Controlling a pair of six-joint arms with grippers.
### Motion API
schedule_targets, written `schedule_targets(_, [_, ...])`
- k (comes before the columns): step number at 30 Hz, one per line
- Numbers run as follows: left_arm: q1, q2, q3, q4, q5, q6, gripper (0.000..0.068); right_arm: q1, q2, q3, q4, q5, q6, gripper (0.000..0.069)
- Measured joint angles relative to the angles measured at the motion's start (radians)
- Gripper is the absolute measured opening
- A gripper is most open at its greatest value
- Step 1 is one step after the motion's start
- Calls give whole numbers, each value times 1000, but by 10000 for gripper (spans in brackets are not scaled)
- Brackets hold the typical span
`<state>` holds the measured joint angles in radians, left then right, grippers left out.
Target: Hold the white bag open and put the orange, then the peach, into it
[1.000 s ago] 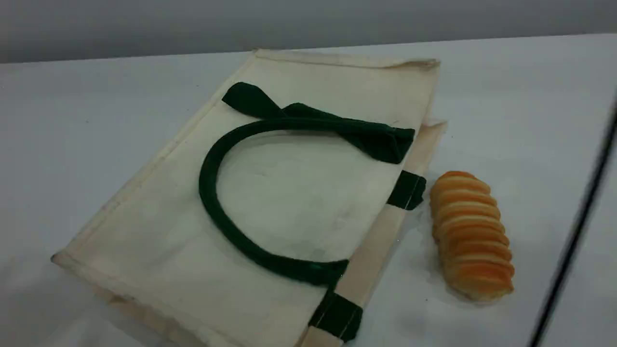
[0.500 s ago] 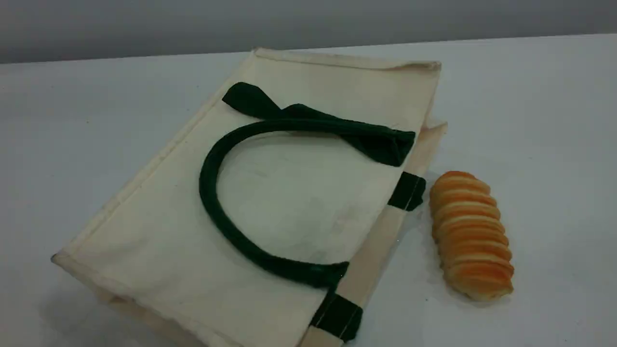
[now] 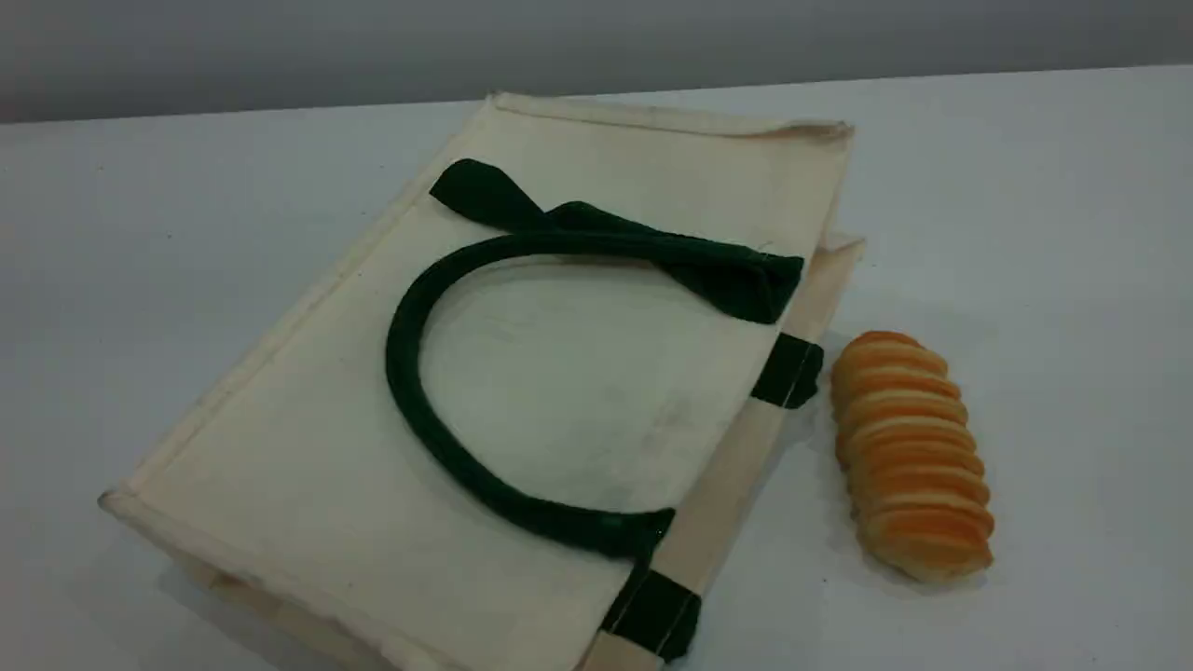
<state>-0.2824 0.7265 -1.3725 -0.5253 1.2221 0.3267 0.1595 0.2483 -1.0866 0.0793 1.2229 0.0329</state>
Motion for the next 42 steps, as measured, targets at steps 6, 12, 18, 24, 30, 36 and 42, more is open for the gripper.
schedule_targets(6, [1,-188,205,67,0,-17,433,0,-72,153,-73,-3,20,503])
schedule_targets(12, [1,-366,391,229,0,-136,433,0,-137,351,-79,-3,19,503])
schedule_targets(18, [1,-498,551,346,0,-163,433,0,-197,519,-79,-96,19,502])
schedule_targets(24, [1,-580,678,350,-1,-183,433,0,-206,564,-79,-175,18,502])
schedule_targets(30, [1,-592,766,380,-3,-183,433,0,-206,583,-100,-148,11,502])
schedule_targets(36, [1,-592,823,438,-1,-219,433,0,-206,582,-101,-159,10,502])
schedule_targets(42, [1,-592,823,475,-99,-259,433,0,-206,582,-101,-158,10,502])
